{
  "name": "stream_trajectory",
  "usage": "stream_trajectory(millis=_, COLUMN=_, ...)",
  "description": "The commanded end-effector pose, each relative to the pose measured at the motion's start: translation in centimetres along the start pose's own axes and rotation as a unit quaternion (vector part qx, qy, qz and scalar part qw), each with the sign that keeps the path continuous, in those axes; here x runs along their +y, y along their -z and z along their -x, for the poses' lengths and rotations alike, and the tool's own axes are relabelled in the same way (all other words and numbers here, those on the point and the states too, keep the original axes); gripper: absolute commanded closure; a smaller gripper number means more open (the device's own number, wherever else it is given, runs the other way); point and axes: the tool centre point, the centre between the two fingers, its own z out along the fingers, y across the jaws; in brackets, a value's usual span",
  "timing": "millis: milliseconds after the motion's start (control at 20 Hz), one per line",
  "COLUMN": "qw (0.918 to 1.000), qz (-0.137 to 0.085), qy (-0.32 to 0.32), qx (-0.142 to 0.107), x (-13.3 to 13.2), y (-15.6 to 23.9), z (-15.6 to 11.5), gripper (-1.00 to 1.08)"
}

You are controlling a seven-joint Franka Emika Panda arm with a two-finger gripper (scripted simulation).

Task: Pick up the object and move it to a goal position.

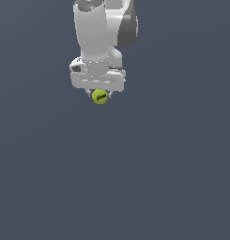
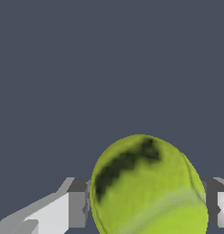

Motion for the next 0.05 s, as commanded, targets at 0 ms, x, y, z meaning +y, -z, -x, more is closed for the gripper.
stream_trajectory(millis=0, qw=1.0, qz=0.0, qy=0.0, qx=0.0, x=0.14, y=0.26, z=0.0, gripper=1.08)
